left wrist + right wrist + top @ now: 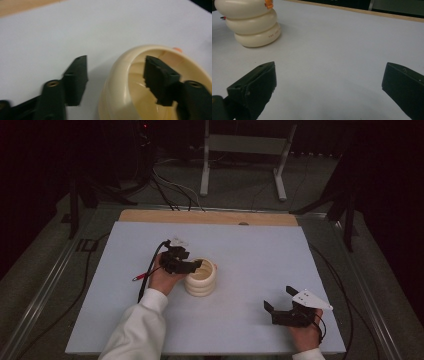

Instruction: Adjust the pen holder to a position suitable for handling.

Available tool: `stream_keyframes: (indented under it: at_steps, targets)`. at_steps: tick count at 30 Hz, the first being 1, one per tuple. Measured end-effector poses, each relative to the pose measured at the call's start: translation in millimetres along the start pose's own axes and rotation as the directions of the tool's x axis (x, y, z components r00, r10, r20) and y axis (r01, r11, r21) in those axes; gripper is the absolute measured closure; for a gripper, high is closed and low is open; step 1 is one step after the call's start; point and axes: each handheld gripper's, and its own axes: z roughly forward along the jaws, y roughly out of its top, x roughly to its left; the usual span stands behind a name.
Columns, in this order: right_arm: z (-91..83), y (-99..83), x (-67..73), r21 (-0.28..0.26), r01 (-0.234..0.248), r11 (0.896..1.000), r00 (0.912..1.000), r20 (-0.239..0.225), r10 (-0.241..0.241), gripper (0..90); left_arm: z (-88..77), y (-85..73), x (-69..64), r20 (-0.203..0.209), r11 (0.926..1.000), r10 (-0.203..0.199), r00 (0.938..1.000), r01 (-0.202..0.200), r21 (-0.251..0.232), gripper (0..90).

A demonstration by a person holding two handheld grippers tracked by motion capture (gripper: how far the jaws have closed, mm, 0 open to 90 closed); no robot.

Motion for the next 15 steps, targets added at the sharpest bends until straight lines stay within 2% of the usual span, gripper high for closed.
stream_keyframes:
  at_steps: [3, 11, 15]
  targets:
    - [-0.1, 0.0, 0.1, 0.0, -0.001, 1.0, 1.0, 0.001, 0.001, 0.1, -7.4, 1.8, -0.7, -0.008, 0.9991, 0.003, 1.0, -0.003, -0.042, 23.0]
    - [-0.2, -0.6, -1.5, -0.004, -0.007, 1.0, 1.0, 0.002, 0.007, 0.1, -26.6, 2.6, 0.9, -0.027, 0.9959, 0.025, 0.9993, -0.027, -0.086, 1.3]
    - [-0.5, -0.5, -1.5, -0.006, -0.004, 1.0, 1.0, 0.003, 0.004, 0.1, -38.1, 0.9, 3.5, -0.058, 0.9926, 0.032, 0.9978, -0.039, -0.115, 0.1]
